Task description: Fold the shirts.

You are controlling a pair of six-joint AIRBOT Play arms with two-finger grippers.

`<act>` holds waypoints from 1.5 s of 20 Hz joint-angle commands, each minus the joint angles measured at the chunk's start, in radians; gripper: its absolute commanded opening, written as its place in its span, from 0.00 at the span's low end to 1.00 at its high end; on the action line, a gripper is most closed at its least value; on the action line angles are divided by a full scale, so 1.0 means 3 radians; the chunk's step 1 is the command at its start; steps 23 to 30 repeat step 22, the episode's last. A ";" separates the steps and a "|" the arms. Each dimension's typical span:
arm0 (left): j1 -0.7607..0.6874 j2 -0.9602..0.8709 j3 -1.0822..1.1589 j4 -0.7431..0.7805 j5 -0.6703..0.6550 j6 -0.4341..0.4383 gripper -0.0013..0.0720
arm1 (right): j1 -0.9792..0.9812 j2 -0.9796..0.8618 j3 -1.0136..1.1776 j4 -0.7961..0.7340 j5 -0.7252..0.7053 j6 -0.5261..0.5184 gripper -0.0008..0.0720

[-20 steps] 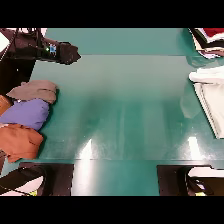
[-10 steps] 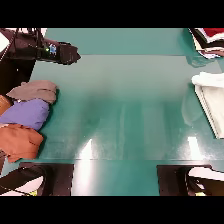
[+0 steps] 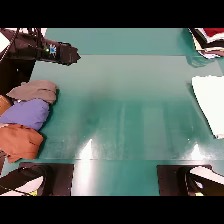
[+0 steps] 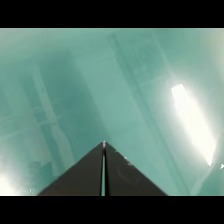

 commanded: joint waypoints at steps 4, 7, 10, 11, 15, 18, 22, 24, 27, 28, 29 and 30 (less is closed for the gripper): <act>-0.0001 -0.0001 0.0000 0.0000 0.0034 0.0010 0.05 | 0.0243 0.0244 -0.0113 0.0999 -0.0074 0.0064 0.71; -0.0001 -0.0001 0.0000 -0.0003 0.0028 0.0009 0.05 | 0.1002 0.0310 -0.0113 0.1200 -0.0214 0.0062 0.71; -0.0001 -0.0001 0.0001 -0.0003 0.0037 0.0009 0.05 | 0.1840 0.0312 -0.0114 0.1171 -0.0231 0.0060 0.68; -0.0001 -0.0001 0.0000 -0.0003 0.0037 0.0009 0.05 | 0.2107 0.0312 -0.0113 0.1170 -0.0263 0.0055 0.55; -0.0001 -0.0001 0.0001 -0.0003 0.0037 0.0009 0.05 | 0.2879 0.0313 -0.0113 0.1169 -0.0437 -0.0041 0.04; -0.0001 -0.0001 0.0001 -0.0003 0.0037 0.0009 0.05 | 0.3166 0.0313 -0.0114 0.1170 -0.0482 -0.0042 0.04; -0.0001 -0.0001 0.0001 -0.0003 0.0037 0.0009 0.05 | 0.3245 0.0313 -0.0113 0.1183 -0.0448 -0.0039 0.04; -0.0001 -0.0001 0.0001 -0.0003 0.0037 0.0009 0.05 | 0.3245 0.0313 -0.0113 0.1183 -0.0448 -0.0039 0.04; -0.0001 -0.0001 0.0001 -0.0003 0.0037 0.0009 0.05 | 0.3245 0.0313 -0.0113 0.1183 -0.0448 -0.0039 0.04; -0.0001 -0.0001 0.0001 -0.0003 0.0037 0.0009 0.05 | 0.3245 0.0313 -0.0113 0.1183 -0.0448 -0.0039 0.04; -0.0001 -0.0001 0.0001 -0.0003 0.0037 0.0009 0.05 | 0.3245 0.0313 -0.0113 0.1183 -0.0448 -0.0039 0.04; -0.0001 -0.0001 0.0001 -0.0003 0.0037 0.0009 0.05 | 0.3245 0.0313 -0.0113 0.1183 -0.0448 -0.0039 0.04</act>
